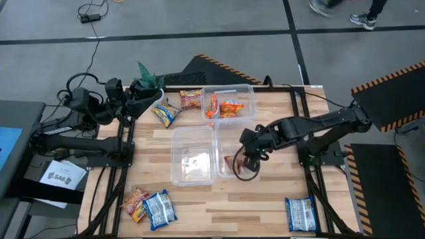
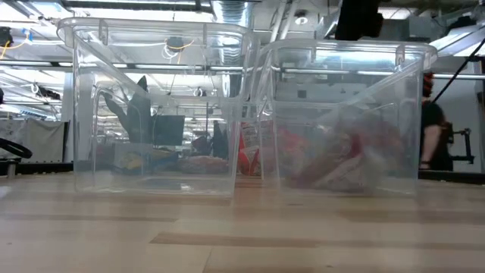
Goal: Sort Maruchan noodles
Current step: Put the top right red noodle pack into the bottom right transparent bin, then put the top red noodle pack into the bottom right transparent bin
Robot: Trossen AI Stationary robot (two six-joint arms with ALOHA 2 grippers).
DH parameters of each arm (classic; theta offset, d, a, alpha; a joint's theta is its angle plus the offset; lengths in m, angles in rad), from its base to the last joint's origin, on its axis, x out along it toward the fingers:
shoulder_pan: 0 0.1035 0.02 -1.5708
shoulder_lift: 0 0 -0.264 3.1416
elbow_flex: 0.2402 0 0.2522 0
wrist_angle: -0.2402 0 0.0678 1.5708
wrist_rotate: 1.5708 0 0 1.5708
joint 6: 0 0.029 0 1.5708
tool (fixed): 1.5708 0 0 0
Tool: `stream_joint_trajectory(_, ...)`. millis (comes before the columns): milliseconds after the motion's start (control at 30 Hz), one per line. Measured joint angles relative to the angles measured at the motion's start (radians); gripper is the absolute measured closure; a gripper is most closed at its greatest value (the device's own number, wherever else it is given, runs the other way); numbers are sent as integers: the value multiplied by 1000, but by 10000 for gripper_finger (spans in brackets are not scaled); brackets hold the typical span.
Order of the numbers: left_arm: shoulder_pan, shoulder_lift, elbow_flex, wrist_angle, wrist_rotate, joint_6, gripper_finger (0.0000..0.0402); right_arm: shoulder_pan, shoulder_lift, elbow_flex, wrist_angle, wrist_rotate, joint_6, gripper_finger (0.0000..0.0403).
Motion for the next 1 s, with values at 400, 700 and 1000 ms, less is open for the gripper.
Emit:
stream_joint_trajectory(400,47,129,70,-229,-128,-104,164,-67,-162,3,92,65,20,123)
stream_joint_trajectory(700,324,526,360,-783,-26,-96,164,-143,-271,3,135,238,57,121)
stream_joint_trajectory(1000,467,911,549,-908,53,30,164,-198,-282,3,105,231,8,120)
